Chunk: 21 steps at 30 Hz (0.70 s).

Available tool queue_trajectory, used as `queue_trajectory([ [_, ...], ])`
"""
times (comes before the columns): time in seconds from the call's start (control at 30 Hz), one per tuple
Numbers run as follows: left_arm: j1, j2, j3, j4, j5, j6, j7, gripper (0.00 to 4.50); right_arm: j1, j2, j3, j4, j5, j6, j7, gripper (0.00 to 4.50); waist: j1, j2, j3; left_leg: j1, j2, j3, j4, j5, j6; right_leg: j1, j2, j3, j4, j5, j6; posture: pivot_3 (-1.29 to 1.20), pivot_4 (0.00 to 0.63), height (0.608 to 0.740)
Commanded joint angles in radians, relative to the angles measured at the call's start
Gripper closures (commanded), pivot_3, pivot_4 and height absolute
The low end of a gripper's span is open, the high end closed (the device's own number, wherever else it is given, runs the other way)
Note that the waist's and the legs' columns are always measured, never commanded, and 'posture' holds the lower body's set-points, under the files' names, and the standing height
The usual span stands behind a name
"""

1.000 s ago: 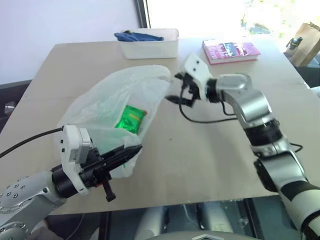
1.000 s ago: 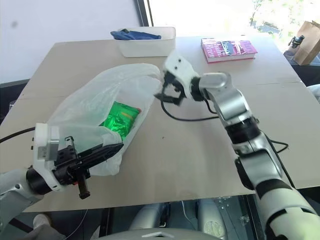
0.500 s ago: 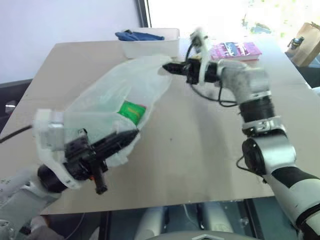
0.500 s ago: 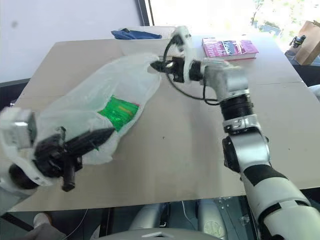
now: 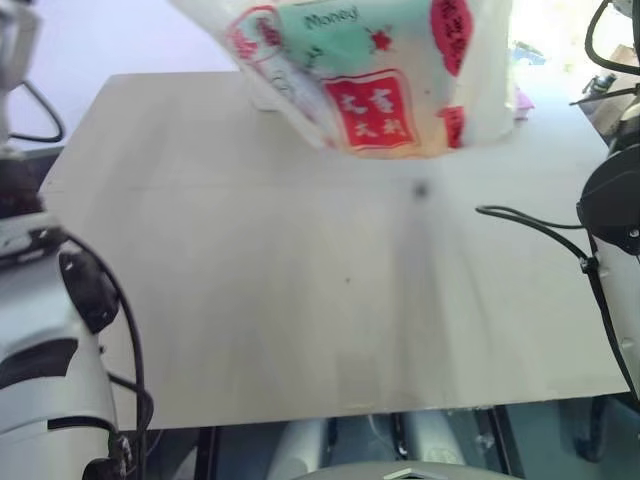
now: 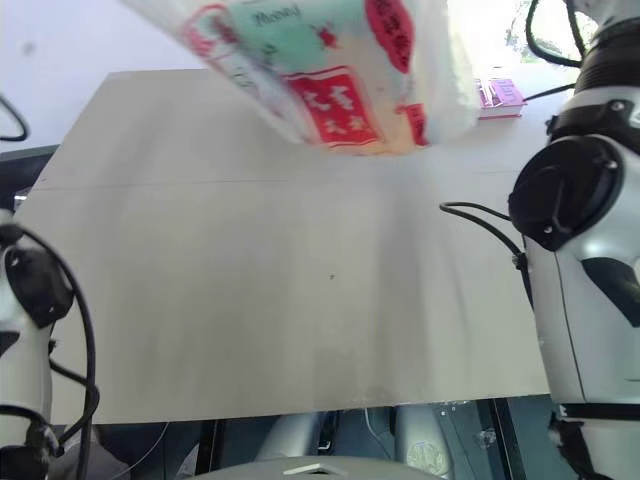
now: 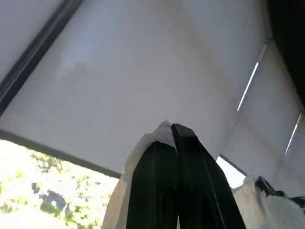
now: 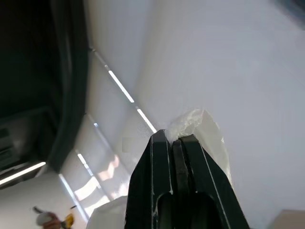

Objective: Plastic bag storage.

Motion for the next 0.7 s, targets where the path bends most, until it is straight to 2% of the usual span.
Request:
queue_trajectory([
  [0.03, -0.118, -0.073, -0.039, 0.144, 0.186, 0.005, -0.130, 4.50, 0.004, -0.091, 0.047, -0.106, -0.012, 0.034, 0.021, 4.48, -0.005, 0.001, 0.000, -0.004, 0.000, -0.001, 0.001, 0.000, 0.000, -0.003, 0.000, -0.002, 0.001, 0.000, 0.000, 0.00, 0.150, 0.740],
  [0.13, -0.111, -0.152, -0.057, 0.149, 0.278, 0.041, -0.213, 4.50, 0.068, -0.153, 0.067, -0.196, 0.010, 0.120, 0.017, 4.48, -0.028, 0.001, 0.001, -0.013, 0.000, -0.005, 0.006, 0.000, 0.000, -0.012, -0.003, -0.001, 0.008, 0.000, 0.000, 0.00, 0.150, 0.740],
  [0.2, -0.026, -0.170, -0.061, 0.037, 0.304, 0.093, -0.260, 4.50, 0.169, -0.171, 0.071, -0.346, 0.074, 0.243, 0.008, 4.48, -0.035, 0.002, 0.001, -0.020, 0.001, -0.006, 0.008, 0.000, 0.000, -0.019, -0.003, 0.001, 0.012, 0.000, 0.000, 0.00, 0.150, 0.740],
  [0.33, 0.282, -0.127, 0.007, -0.331, 0.174, 0.330, -0.300, 4.50, 0.513, -0.126, 0.031, -0.778, 0.321, 0.523, -0.073, 4.48, -0.049, 0.004, 0.001, -0.021, 0.004, -0.007, 0.010, -0.001, 0.002, -0.019, -0.001, 0.008, 0.013, 0.000, -0.001, 0.00, 0.150, 0.740],
  [0.47, 0.602, -0.084, 0.069, -0.627, 0.108, 0.453, -0.264, 4.50, 0.975, -0.089, 0.053, -1.154, 0.498, 0.618, -0.169, 4.48, -0.051, 0.004, 0.000, -0.019, 0.003, -0.016, 0.011, -0.002, 0.002, -0.017, 0.001, 0.007, 0.016, 0.000, 0.000, 0.00, 0.150, 0.740],
  [0.57, 0.768, -0.103, 0.088, -0.753, 0.113, 0.472, -0.195, 4.50, 1.221, -0.108, 0.072, -1.297, 0.514, 0.588, -0.195, 4.48, -0.028, 0.007, 0.000, -0.017, -0.001, -0.018, 0.011, -0.001, 0.001, -0.013, -0.001, 0.006, 0.015, 0.000, 0.000, 0.00, 0.150, 0.740],
  [0.6, 0.827, -0.114, 0.080, -0.800, 0.162, 0.445, -0.167, 4.50, 1.286, -0.123, 0.086, -1.341, 0.468, 0.551, -0.193, 4.48, -0.018, 0.008, 0.000, -0.015, -0.003, -0.017, 0.012, -0.001, 0.001, -0.012, -0.002, 0.006, 0.015, 0.000, 0.000, 0.00, 0.150, 0.740],
  [0.63, 0.883, -0.170, 0.105, -0.822, 0.138, 0.424, -0.119, 4.50, 1.352, -0.152, 0.112, -1.380, 0.393, 0.496, -0.180, 4.48, -0.015, 0.008, 0.000, -0.015, -0.003, -0.014, 0.012, 0.001, 0.000, -0.010, -0.003, 0.005, 0.012, 0.000, 0.000, 0.00, 0.150, 0.740],
  [0.7, 0.996, -0.192, 0.088, -0.896, 0.235, 0.359, -0.103, 4.50, 1.459, -0.218, 0.164, -1.423, 0.278, 0.412, -0.137, 4.48, 0.003, 0.008, -0.001, -0.009, -0.004, -0.009, 0.014, 0.003, 0.001, -0.005, -0.003, 0.006, 0.009, 0.000, 0.000, 0.00, 0.150, 0.740],
])
